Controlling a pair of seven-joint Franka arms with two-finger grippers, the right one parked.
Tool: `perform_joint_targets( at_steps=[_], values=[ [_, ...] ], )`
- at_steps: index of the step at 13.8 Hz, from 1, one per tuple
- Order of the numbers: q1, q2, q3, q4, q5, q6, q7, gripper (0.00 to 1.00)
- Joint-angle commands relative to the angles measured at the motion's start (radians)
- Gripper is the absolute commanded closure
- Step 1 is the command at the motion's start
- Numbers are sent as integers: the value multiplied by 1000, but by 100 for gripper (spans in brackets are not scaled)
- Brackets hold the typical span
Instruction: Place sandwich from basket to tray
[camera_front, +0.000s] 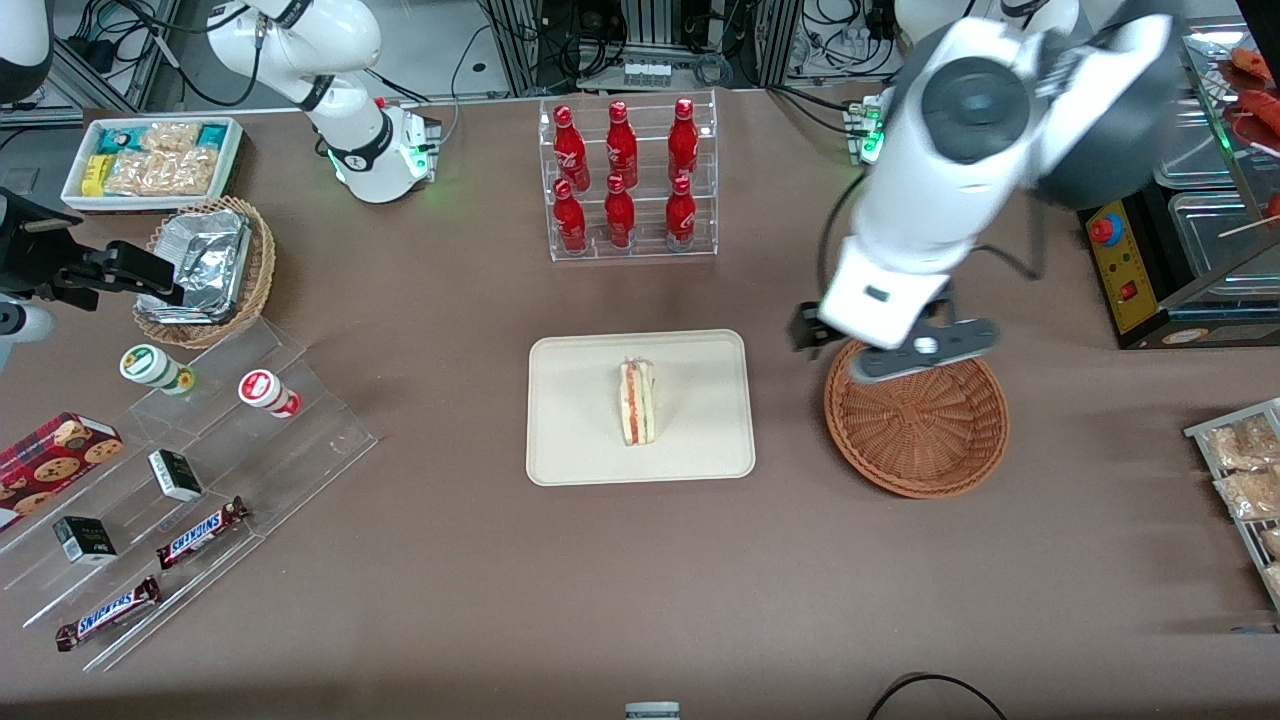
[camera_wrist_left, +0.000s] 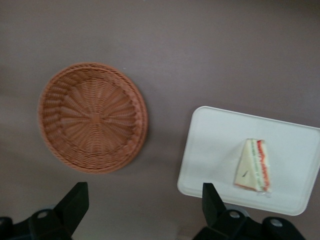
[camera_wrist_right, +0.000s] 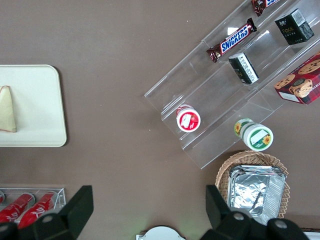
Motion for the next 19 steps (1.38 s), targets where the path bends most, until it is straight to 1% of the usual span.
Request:
perform_joint_targets(
  at_steps=[1,5,6,9,10,14,17,19],
  values=[
    [84,-76,-10,-62,-49,-25,120,0],
    [189,-133,-10,-74,-64,-100,310,0],
    [212,-151,-9,-87,-79,-109,356,0],
    [290,-225,-9,-163,-109,-111,500,0],
    [296,-248,-7,-180,-110,-112,542,0],
    [296,-280,46,-193,-109,-115,612,0],
    [290,-285,71,-190,-98,-114,619,0],
    [287,-276,86,-179,-106,-112,625,0]
  ],
)
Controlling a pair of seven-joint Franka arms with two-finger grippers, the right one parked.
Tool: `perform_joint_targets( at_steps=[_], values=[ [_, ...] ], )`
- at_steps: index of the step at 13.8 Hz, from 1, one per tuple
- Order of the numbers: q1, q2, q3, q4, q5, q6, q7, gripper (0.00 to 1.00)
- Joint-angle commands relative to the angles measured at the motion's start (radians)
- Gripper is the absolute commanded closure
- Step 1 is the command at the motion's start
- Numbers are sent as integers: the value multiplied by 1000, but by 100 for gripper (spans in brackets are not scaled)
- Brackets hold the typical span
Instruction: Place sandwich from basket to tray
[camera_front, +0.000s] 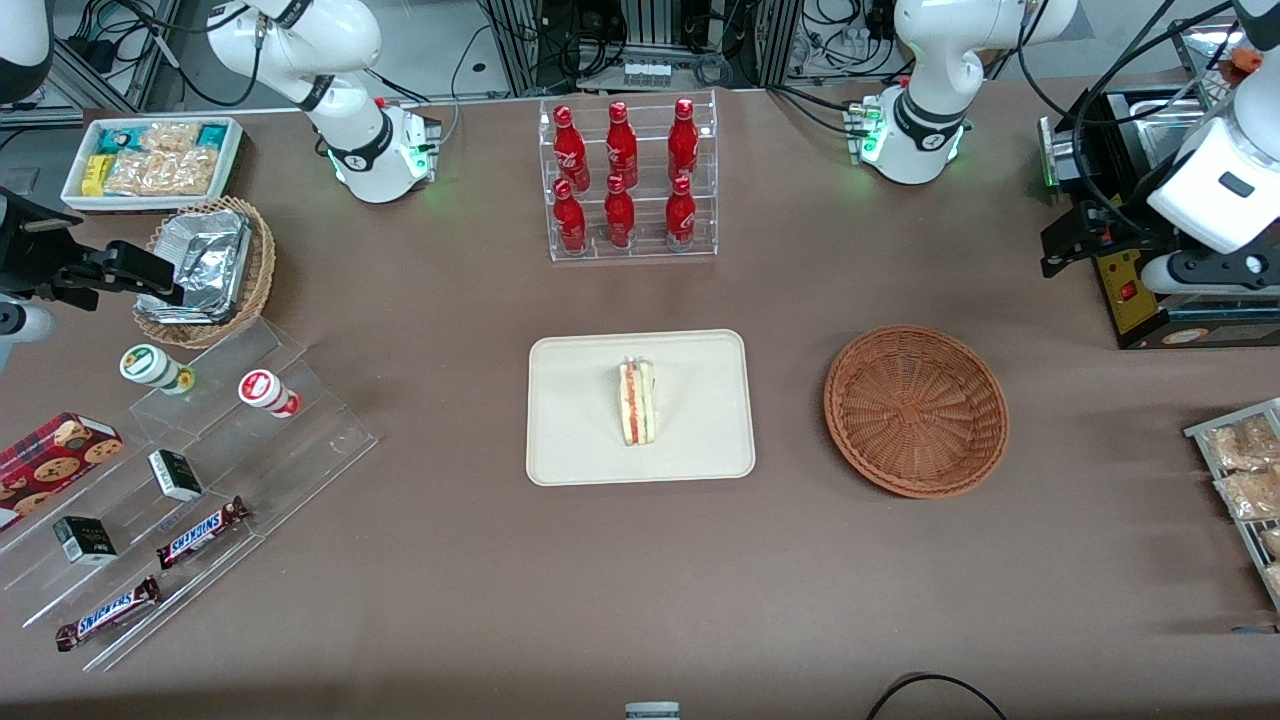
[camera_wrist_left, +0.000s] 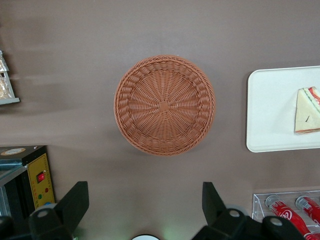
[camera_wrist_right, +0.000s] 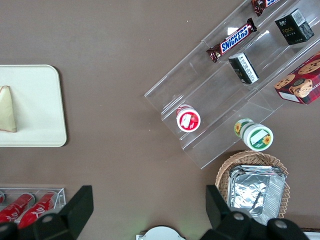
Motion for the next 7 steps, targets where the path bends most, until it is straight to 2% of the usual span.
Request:
perform_joint_targets(
  at_steps=[1,3,7],
  values=[
    [-6,-16,14,-14,-2,-5,24,0],
    [-12,-14,14,-15,52,-5,22,0],
    [-12,-12,25,-22,55,-16,24,0]
  ],
)
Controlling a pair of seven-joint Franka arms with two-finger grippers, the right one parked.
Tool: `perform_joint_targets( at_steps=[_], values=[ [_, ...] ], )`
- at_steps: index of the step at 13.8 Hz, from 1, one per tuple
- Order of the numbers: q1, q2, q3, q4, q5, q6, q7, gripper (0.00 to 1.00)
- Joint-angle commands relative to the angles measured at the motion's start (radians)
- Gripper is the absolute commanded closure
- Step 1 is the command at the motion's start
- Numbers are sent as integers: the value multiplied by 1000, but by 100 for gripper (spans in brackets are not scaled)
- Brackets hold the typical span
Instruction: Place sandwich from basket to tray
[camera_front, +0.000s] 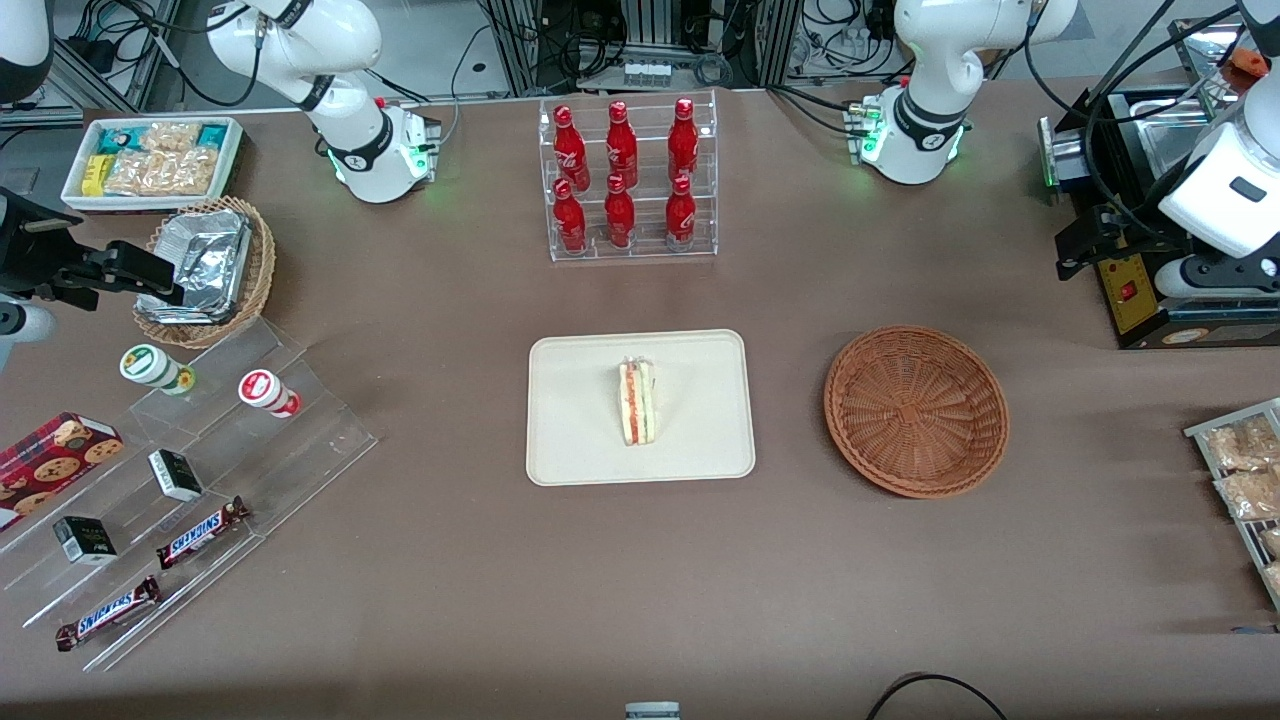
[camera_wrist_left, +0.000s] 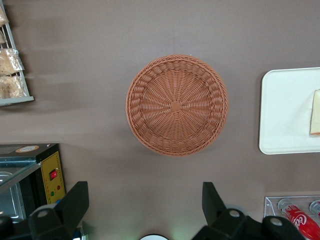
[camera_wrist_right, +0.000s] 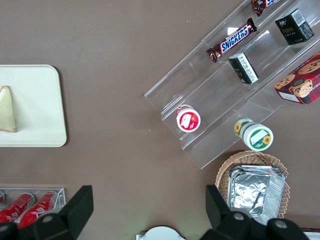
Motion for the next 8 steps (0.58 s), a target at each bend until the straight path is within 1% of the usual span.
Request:
perform_joint_targets(
  at_steps=[1,4,7,8],
  values=[
    [-12,-13,13,-18,11,-17,17,0],
    [-30,-12,16,-19,8,-17,25,0],
    [-63,-21,68,-31,3,-22,45,0],
    [-63,-21,68,-28,3,-23,43,0]
  ],
)
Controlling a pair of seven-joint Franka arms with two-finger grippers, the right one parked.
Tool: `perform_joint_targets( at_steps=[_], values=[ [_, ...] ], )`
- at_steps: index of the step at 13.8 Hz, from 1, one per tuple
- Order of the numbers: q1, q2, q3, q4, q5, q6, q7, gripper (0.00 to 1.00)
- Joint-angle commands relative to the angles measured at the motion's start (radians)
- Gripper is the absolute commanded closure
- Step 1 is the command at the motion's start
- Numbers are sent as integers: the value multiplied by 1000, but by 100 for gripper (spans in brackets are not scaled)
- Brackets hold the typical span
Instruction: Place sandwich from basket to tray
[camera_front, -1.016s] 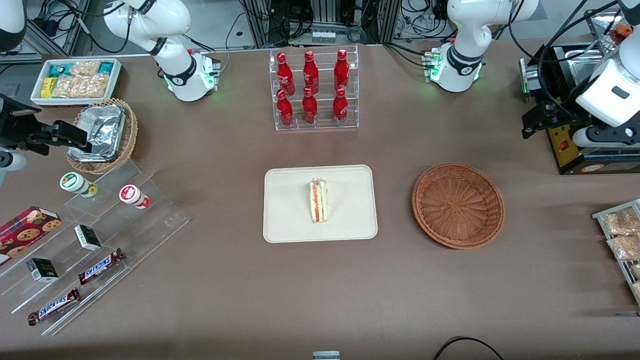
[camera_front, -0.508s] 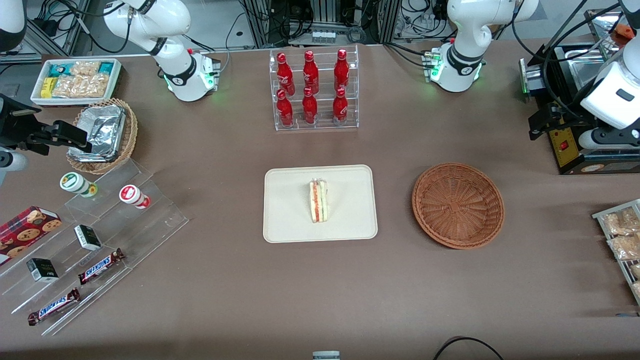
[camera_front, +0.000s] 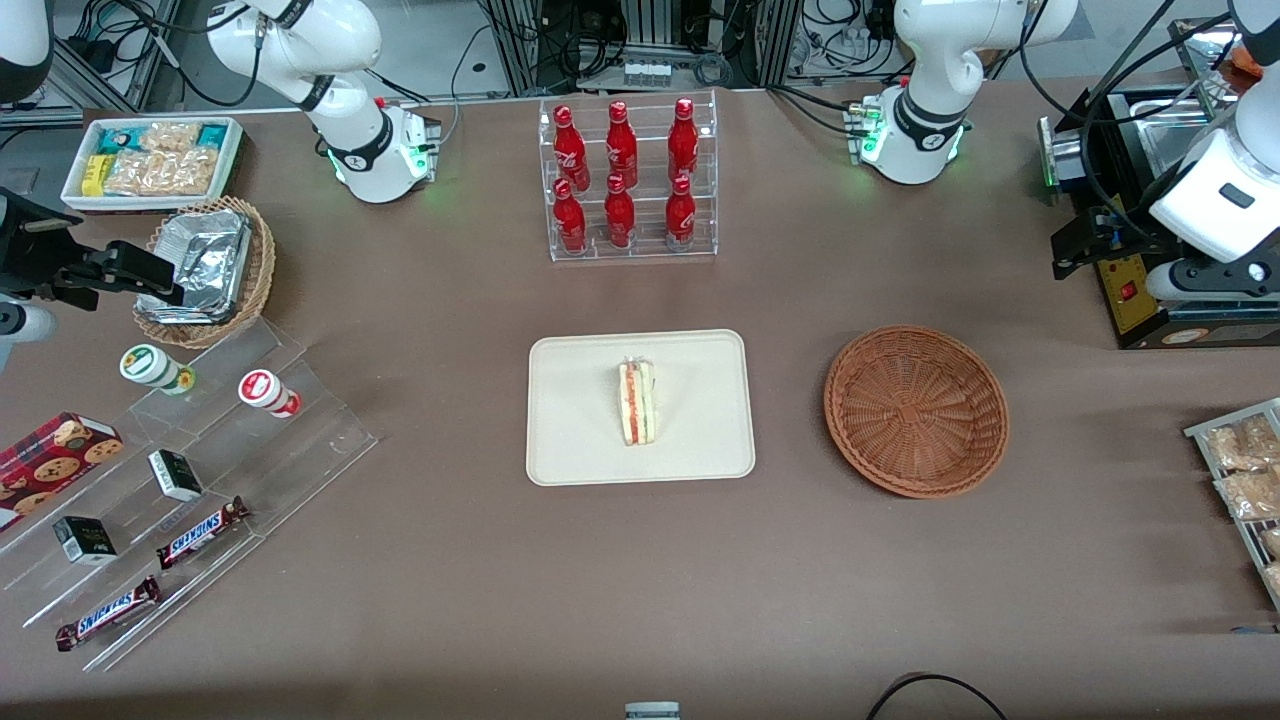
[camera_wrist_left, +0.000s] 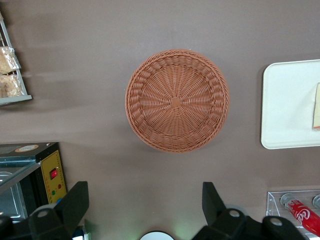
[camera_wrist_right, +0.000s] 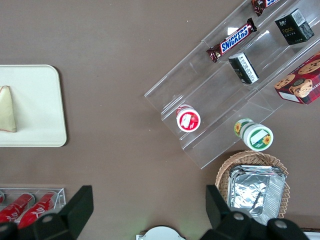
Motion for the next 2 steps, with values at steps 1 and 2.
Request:
perform_joint_targets(
  at_steps=[1,2],
  values=[
    [-23,-21,29,-17,3,-17,22,0],
    [-23,-21,32,-15,-3,-17,22,0]
  ],
)
